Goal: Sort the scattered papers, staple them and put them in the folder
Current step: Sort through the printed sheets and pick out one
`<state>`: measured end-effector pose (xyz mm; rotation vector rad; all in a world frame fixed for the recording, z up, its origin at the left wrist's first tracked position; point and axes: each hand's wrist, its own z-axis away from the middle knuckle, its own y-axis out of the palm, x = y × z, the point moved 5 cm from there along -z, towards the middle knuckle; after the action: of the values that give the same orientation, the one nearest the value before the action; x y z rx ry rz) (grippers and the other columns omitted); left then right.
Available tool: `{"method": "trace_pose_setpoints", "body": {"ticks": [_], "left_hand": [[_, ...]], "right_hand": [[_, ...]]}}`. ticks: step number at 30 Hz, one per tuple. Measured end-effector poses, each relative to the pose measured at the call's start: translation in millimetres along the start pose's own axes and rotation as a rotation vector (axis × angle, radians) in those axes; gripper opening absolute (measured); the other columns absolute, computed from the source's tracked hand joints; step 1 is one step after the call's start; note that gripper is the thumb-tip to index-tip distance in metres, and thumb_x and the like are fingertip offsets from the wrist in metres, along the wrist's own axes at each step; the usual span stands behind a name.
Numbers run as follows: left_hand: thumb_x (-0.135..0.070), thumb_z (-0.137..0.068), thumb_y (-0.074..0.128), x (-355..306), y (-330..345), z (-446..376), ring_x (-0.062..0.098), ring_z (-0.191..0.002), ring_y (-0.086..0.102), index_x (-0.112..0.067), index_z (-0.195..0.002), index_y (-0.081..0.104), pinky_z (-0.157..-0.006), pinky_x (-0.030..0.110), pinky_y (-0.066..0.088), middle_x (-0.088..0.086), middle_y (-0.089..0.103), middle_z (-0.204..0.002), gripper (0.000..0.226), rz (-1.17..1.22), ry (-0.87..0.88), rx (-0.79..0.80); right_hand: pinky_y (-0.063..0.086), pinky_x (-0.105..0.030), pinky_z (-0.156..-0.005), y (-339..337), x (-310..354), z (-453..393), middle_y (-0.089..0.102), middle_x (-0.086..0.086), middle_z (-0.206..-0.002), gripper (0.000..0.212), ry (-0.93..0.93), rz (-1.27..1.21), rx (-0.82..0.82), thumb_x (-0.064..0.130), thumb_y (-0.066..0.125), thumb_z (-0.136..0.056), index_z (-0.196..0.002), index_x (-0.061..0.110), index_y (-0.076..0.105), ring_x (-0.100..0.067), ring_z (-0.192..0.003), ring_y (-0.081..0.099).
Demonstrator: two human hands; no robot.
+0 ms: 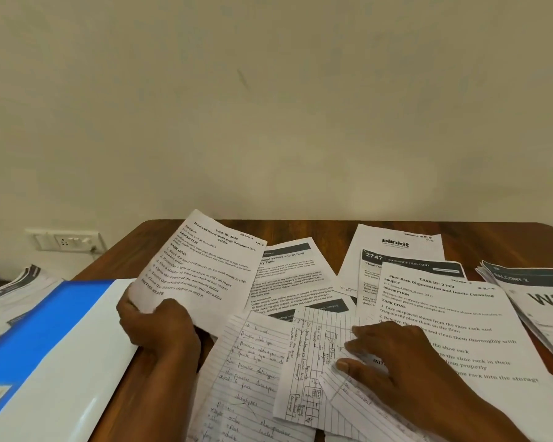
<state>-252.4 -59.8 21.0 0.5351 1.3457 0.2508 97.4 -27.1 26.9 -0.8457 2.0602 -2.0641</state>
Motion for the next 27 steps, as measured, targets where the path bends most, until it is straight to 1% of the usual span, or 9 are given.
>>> {"method": "trace_pose_setpoints", "body": {"ticks": [2, 5, 8, 11, 14, 17, 21, 24, 27], "left_hand": [[0.014, -0.094, 0.058, 8.6, 2.7, 6.4, 0.021, -0.116, 0.062, -0.015, -0.142, 0.056, -0.075, 0.015, 0.06, 0.006, 0.06, -0.134, 0.056, 0.003, -0.053, 0.016], [0.017, -0.091, 0.049, 26.4, 6.4, 5.4, 0.041, -0.12, 0.068, -0.014, -0.132, 0.059, -0.088, 0.049, 0.065, 0.018, 0.067, -0.133, 0.052, 0.103, -0.169, 0.144], [0.018, -0.093, 0.049, 26.1, 12.4, 18.0, 0.039, -0.126, 0.066, -0.011, -0.148, 0.05, -0.078, 0.037, 0.066, 0.02, 0.066, -0.138, 0.062, 0.163, -0.231, 0.239], [0.023, -0.092, 0.047, 21.1, 23.8, 34.4, 0.032, -0.125, 0.067, -0.01, -0.151, 0.044, -0.08, 0.026, 0.063, 0.017, 0.067, -0.137, 0.067, 0.247, -0.241, 0.354], [0.023, -0.095, 0.046, 16.7, 35.8, 52.9, 0.029, -0.123, 0.069, -0.023, -0.155, 0.04, -0.082, 0.03, 0.065, 0.013, 0.067, -0.139, 0.076, 0.22, -0.359, 0.472], [0.024, -0.095, 0.046, 18.4, 41.9, 87.9, 0.026, -0.119, 0.071, -0.038, -0.148, 0.044, -0.085, 0.042, 0.064, 0.004, 0.07, -0.131, 0.082, -0.019, -0.449, 0.622], [0.009, -0.099, 0.053, 18.8, 37.8, 139.5, -0.004, -0.124, 0.057, -0.06, -0.144, 0.03, -0.112, 0.035, 0.051, -0.034, 0.053, -0.135, 0.087, -0.475, -0.098, 0.896], [-0.008, -0.103, 0.057, 23.6, 34.4, 170.2, -0.024, -0.122, 0.035, -0.059, -0.149, 0.013, -0.121, 0.021, 0.021, -0.053, 0.021, -0.132, 0.082, -0.705, 0.087, 1.072], [-0.011, -0.097, 0.066, 33.7, 27.9, 176.5, -0.011, -0.128, 0.043, -0.05, -0.148, 0.038, -0.123, 0.025, 0.034, -0.039, 0.037, -0.142, 0.07, -0.797, 0.104, 1.173]], "right_hand": [[0.025, -0.025, -0.113, -2.1, 2.3, 0.2, 0.045, 0.033, -0.148, 0.115, -0.001, 0.002, 0.005, 0.104, -0.006, -0.059, -0.135, 0.049, 0.06, 0.016, -0.118, 0.024], [0.019, -0.019, -0.103, -4.5, 5.4, 1.6, 0.043, 0.034, -0.147, 0.115, -0.018, 0.013, 0.014, 0.103, -0.008, -0.058, -0.135, 0.049, 0.059, 0.017, -0.115, 0.023], [0.016, -0.018, -0.108, -1.1, 3.4, 1.5, 0.041, 0.035, -0.148, 0.092, -0.009, 0.044, 0.004, 0.096, 0.01, -0.073, -0.135, 0.051, 0.059, 0.02, -0.116, 0.022], [0.019, -0.022, -0.113, 1.2, -1.8, 0.1, 0.04, 0.04, -0.14, 0.098, -0.012, 0.016, -0.037, 0.103, 0.006, -0.069, -0.131, 0.053, 0.062, 0.022, -0.117, 0.024], [0.03, -0.024, -0.111, 1.7, -0.3, 0.6, 0.046, 0.048, -0.123, 0.077, -0.034, -0.022, -0.071, 0.1, 0.018, -0.076, -0.114, 0.056, 0.069, 0.025, -0.112, 0.038], [0.052, -0.015, -0.086, -16.0, -0.3, 2.4, 0.065, 0.046, -0.091, 0.034, 0.015, -0.34, -0.298, 0.083, 0.048, -0.085, -0.084, 0.055, 0.068, 0.015, -0.091, 0.065], [0.054, -0.037, -0.07, -30.3, -10.9, 5.9, 0.081, -0.002, -0.091, 0.097, 0.45, -1.223, -0.241, 0.105, 0.046, -0.044, -0.112, 0.038, 0.065, -0.032, -0.086, 0.075], [0.054, -0.039, -0.067, -38.8, -23.4, 5.5, 0.08, -0.006, -0.082, 0.077, 0.546, -1.341, -0.325, 0.088, 0.069, -0.059, -0.108, 0.029, 0.069, -0.035, -0.078, 0.07], [0.058, -0.041, -0.072, -34.8, -46.2, 7.7, 0.081, -0.009, -0.089, 0.041, 0.599, -1.192, -0.423, 0.025, 0.088, -0.077, -0.114, 0.021, 0.071, -0.037, -0.084, 0.075]]}}
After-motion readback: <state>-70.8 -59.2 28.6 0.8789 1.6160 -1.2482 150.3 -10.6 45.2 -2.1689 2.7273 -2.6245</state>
